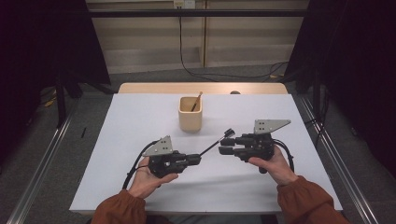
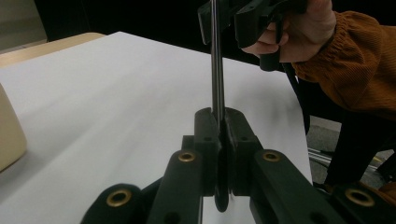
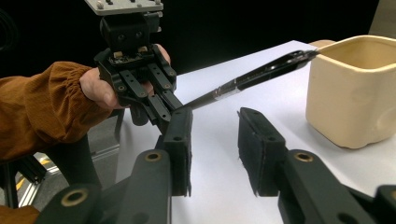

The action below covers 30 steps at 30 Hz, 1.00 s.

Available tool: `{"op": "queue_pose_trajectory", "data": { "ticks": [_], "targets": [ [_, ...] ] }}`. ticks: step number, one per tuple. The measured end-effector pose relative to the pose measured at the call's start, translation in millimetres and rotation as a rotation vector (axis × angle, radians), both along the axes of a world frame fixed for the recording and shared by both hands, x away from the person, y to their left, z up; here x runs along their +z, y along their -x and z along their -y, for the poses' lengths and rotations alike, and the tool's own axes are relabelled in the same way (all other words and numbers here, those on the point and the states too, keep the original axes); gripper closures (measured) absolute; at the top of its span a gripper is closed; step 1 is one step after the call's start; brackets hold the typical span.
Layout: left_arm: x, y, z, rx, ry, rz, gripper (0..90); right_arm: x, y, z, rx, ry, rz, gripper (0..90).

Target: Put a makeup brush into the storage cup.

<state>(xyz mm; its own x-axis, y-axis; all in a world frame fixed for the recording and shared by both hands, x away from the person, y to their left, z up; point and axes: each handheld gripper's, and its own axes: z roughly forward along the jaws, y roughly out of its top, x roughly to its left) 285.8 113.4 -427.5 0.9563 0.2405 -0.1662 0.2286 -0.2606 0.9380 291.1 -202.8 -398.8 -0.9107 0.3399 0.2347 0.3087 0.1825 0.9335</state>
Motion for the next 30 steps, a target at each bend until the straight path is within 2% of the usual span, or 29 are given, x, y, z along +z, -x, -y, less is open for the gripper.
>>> {"op": "queue_pose_trajectory", "data": {
  "ticks": [8, 13, 16, 20, 30],
  "targets": [
    [1.5, 0.0, 3.2, -0.009, 0.01, 0.004, 85.3, 2.3, -1.0, 0.8, -0.001, -0.016, 0.0, 66.9],
    [-0.8, -0.8, 6.2, -0.022, -0.004, 0.006, 85.4, 3.9, -1.4, -0.8, 0.007, -0.026, 0.001, 67.6],
    [-2.5, -1.5, 7.5, -0.032, -0.006, 0.009, 85.4, 3.2, -1.1, -2.2, 0.011, -0.019, 0.004, 70.3],
    [-2.9, 0.3, 9.2, -0.039, -0.007, 0.014, 85.4, 3.1, -1.9, -0.4, 0.014, -0.035, -0.005, 76.4],
    [-6.5, 0.7, 11.8, -0.051, -0.02, 0.018, 85.3, 2.1, -2.2, 0.5, 0.043, -0.067, -0.035, 80.6]
  ]
}}
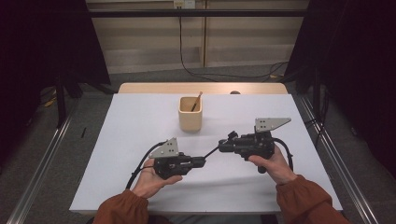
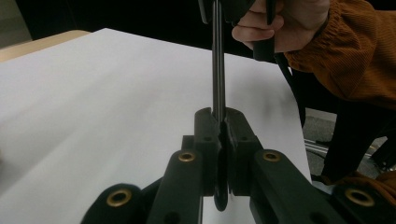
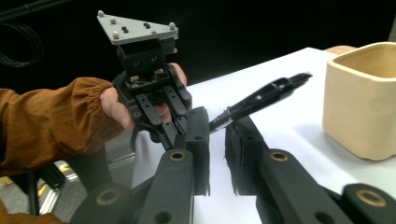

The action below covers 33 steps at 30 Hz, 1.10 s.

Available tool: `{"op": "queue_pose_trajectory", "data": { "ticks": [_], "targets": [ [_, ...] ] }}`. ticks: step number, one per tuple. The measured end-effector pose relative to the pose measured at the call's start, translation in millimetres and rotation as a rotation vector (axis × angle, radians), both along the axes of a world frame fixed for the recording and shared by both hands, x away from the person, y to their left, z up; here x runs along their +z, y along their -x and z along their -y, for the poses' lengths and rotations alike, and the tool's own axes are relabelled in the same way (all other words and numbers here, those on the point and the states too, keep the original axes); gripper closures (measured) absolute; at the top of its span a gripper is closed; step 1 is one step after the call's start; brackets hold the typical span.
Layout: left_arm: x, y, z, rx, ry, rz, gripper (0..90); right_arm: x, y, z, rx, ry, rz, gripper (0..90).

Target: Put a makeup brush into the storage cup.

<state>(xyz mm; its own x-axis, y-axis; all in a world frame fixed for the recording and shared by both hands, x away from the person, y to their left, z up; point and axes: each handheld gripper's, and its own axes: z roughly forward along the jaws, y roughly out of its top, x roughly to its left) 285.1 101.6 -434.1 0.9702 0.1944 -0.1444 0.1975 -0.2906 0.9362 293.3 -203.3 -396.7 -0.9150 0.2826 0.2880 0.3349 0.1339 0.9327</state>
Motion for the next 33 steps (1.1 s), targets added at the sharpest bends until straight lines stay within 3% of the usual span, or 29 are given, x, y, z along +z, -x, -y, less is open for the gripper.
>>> {"op": "queue_pose_trajectory", "data": {
  "ticks": [8, 14, 20, 27, 33],
  "targets": [
    [-3.0, -2.6, 0.5, 0.026, -0.001, -0.003, 81.4, -0.3, -0.2, -0.8, 0.027, -0.021, -0.021, 84.5],
    [-2.3, -3.6, 0.2, 0.047, 0.011, -0.008, 69.5, 1.0, 1.1, -2.3, 0.033, -0.021, -0.016, 85.5],
    [0.2, -4.9, -3.0, 0.079, 0.015, -0.023, 53.7, 2.0, 0.6, -0.2, 0.023, -0.015, -0.014, 85.5],
    [5.0, -6.0, -7.4, 0.167, 0.029, -0.047, 23.6, 2.4, 0.3, 1.1, 0.021, 0.007, -0.016, 85.5],
    [8.8, -6.2, -10.7, 0.186, 0.034, -0.043, 6.0, 5.4, -0.9, 4.1, 0.008, 0.012, -0.018, 85.5]
  ]
}}
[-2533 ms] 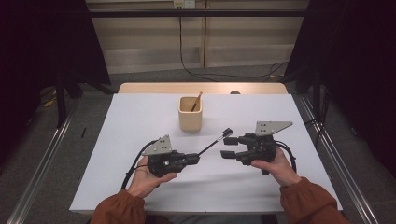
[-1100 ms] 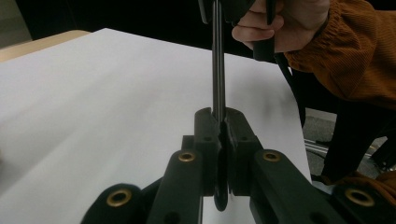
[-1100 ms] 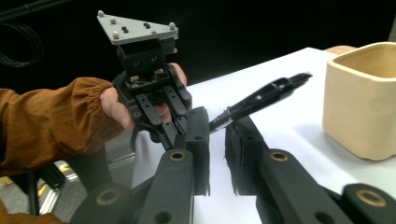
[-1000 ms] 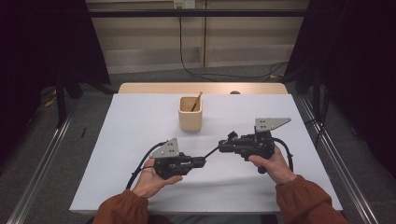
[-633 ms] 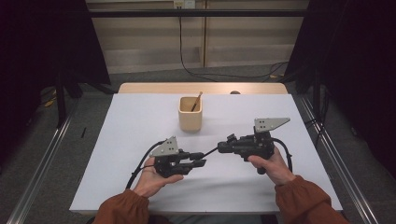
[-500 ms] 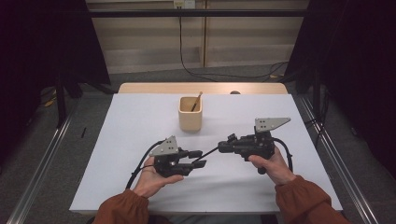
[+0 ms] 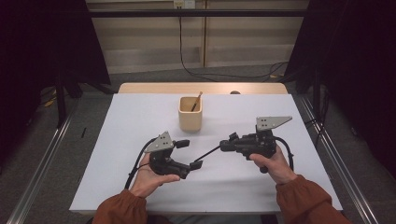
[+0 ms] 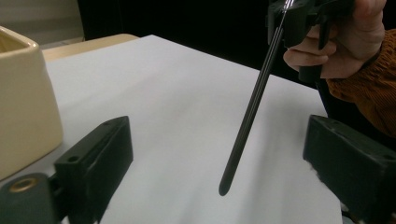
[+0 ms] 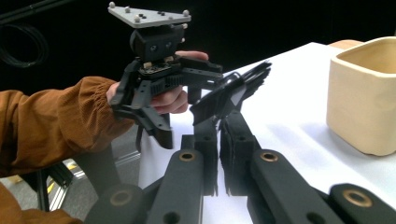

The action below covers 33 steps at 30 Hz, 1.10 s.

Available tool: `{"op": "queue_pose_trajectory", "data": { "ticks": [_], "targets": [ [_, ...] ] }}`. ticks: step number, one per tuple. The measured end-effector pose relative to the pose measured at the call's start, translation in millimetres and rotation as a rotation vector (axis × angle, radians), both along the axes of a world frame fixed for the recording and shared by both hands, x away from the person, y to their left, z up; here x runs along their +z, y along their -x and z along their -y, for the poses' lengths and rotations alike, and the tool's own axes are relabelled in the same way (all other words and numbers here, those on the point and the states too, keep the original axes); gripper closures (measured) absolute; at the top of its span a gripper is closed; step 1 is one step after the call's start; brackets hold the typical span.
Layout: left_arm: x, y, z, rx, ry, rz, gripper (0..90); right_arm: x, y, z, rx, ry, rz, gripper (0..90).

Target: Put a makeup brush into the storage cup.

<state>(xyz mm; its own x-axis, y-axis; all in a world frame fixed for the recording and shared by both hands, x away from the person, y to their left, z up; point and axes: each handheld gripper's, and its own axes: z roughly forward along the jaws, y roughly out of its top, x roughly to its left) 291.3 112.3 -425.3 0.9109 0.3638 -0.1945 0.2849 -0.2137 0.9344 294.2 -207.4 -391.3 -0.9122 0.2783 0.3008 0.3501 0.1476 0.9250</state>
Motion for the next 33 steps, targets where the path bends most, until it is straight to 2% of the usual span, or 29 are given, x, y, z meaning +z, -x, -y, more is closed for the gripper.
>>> {"op": "queue_pose_trajectory", "data": {
  "ticks": [1, 4, 8, 10, 13, 18, 22, 24, 26, 29, 31, 33],
  "targets": [
    [0.7, -0.4, -0.5, 0.006, 0.008, -0.014, 4.5, 0.6, -0.2, 0.6, -0.001, -0.001, 0.001, 85.5],
    [2.6, -1.4, -5.3, 0.007, 0.02, 0.01, 1.6, 4.2, 1.0, 2.8, -0.004, -0.003, 0.006, 85.5],
    [4.6, -0.7, -10.3, 0.032, 0.006, 0.02, 1.5, 7.3, 0.8, 4.2, -0.004, 0.004, 0.001, 85.5],
    [5.3, 0.5, -12.3, 0.024, 0.006, 0.036, 1.6, 8.2, 0.4, 4.0, -0.006, 0.016, -0.004, 85.5],
    [6.0, 0.3, -14.0, 0.021, 0.01, 0.029, 1.0, 10.2, -0.4, 3.5, 0.002, 0.037, -0.002, 85.5],
    [6.6, 1.3, -17.0, 0.039, -0.006, 0.043, 1.0, 14.2, -2.3, 6.6, -0.007, 0.069, -0.011, 85.5],
    [8.2, 2.9, -18.8, 0.052, 0.012, 0.04, 0.9, 17.5, -3.1, 11.0, -0.014, 0.091, -0.021, 85.5],
    [8.2, 2.3, -18.8, 0.058, 0.003, 0.05, 0.9, 19.4, -4.6, 11.7, -0.015, 0.111, -0.026, 85.5],
    [7.4, 2.4, -17.5, 0.057, 0.019, 0.039, 0.9, 21.5, -7.0, 10.6, -0.011, 0.125, -0.034, 85.5],
    [7.3, 3.4, -16.0, 0.054, 0.017, 0.042, 0.9, 23.9, -9.2, 7.8, -0.003, 0.144, -0.037, 85.4],
    [7.1, 3.5, -15.7, 0.052, 0.018, 0.041, 1.1, 26.1, -10.7, 6.4, 0.006, 0.138, -0.041, 85.5],
    [7.1, 3.5, -15.4, 0.049, 0.014, 0.042, 1.1, 27.4, -12.2, 3.8, 0.009, 0.164, -0.045, 85.5]
  ]
}}
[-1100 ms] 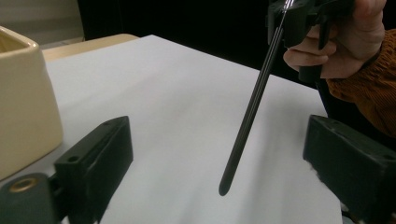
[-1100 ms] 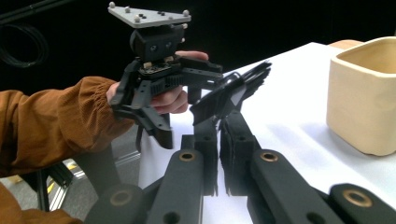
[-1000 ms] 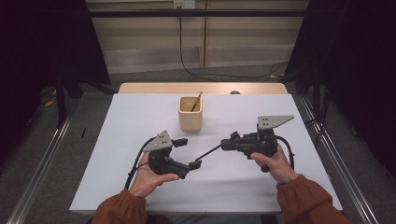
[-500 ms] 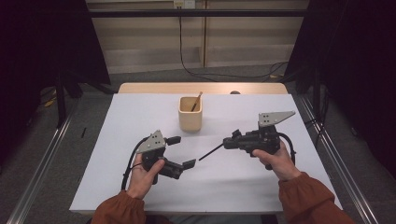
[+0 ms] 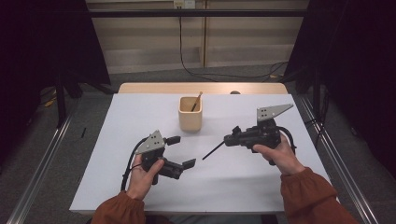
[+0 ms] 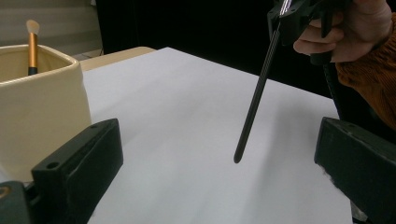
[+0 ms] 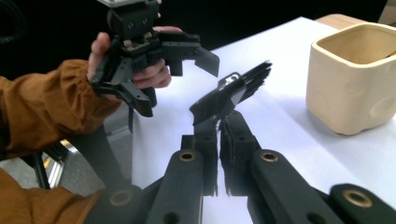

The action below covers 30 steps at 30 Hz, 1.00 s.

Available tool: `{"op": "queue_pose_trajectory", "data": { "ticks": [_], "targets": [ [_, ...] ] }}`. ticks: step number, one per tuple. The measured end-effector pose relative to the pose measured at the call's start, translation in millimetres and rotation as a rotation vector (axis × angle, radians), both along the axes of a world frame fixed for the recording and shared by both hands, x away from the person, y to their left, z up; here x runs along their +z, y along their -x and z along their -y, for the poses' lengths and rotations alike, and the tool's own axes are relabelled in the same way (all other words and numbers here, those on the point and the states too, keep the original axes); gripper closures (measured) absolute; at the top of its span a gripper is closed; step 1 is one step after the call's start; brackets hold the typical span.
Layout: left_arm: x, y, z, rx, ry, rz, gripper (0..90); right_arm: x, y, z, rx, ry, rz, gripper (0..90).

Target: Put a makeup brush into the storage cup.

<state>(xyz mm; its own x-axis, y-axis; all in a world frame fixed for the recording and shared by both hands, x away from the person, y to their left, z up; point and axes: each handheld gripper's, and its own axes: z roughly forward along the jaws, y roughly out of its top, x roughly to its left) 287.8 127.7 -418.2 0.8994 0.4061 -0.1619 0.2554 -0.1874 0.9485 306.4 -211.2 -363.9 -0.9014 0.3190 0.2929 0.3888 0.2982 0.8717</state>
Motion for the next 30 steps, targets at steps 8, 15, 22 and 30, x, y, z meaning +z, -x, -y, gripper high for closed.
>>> {"op": "queue_pose_trajectory", "data": {
  "ticks": [8, 15, 22, 30],
  "targets": [
    [0.3, 1.1, 1.3, -0.014, 0.0, -0.007, 1.2, 6.8, -6.1, -10.0, 0.02, 0.103, -0.004, 85.4],
    [-0.9, 0.5, 3.8, -0.02, -0.001, -0.006, 1.3, 13.5, -10.9, -18.2, 0.039, 0.206, -0.017, 85.4],
    [-1.8, 0.0, 5.7, -0.028, 0.001, -0.008, 1.5, 18.7, -15.4, -28.1, 0.068, 0.3, -0.041, 85.4],
    [-3.4, 0.1, 9.5, -0.046, 0.003, -0.016, 1.7, 21.7, -19.9, -42.0, 0.116, 0.4, -0.061, 85.5]
  ]
}}
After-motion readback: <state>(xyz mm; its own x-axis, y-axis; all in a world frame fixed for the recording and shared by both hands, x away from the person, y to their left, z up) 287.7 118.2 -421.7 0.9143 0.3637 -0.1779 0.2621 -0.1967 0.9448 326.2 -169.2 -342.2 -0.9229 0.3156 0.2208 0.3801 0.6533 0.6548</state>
